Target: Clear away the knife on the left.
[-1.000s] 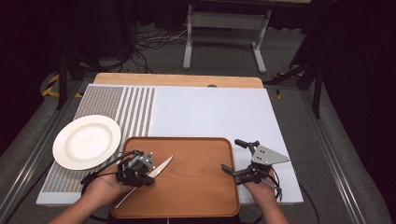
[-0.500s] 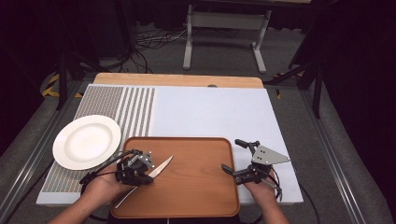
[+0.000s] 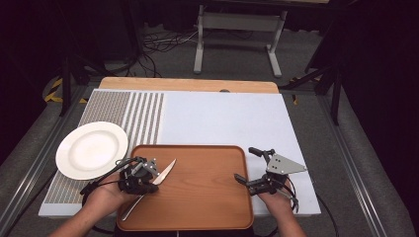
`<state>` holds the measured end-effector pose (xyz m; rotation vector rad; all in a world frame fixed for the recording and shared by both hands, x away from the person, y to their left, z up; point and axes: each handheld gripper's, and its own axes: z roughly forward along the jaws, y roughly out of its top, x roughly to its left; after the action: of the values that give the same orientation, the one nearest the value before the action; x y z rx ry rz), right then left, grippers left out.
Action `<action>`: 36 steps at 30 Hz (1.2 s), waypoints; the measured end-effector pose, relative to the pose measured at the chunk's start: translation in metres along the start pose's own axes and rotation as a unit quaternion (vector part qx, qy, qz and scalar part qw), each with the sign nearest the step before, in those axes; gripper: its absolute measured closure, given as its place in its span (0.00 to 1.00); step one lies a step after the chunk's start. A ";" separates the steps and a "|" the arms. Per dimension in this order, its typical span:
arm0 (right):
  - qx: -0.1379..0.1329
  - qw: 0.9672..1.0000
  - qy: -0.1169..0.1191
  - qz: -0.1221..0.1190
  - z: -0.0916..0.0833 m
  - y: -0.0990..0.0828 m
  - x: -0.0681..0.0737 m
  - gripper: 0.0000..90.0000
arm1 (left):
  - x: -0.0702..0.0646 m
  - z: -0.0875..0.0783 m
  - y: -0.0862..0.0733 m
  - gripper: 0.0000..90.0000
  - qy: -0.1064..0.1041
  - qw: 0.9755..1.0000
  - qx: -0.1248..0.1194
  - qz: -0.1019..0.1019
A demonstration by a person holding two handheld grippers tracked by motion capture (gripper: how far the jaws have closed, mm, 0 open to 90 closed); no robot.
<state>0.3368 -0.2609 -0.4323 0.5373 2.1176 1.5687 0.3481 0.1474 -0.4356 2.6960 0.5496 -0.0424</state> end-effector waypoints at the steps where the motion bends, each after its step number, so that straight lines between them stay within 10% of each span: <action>1: 0.000 1.000 0.000 0.000 0.000 0.000 0.000 0.03 | 0.000 0.000 0.000 1.00 0.000 1.000 0.001 -0.001; 36: 0.003 1.000 0.000 -0.002 0.001 0.000 0.000 0.03 | 0.018 -0.013 -0.030 1.00 0.020 0.998 -0.003 -0.055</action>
<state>0.3375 -0.2601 -0.4328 0.5345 2.1225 1.5604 0.3528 0.1841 -0.4366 2.6631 0.7089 -0.0164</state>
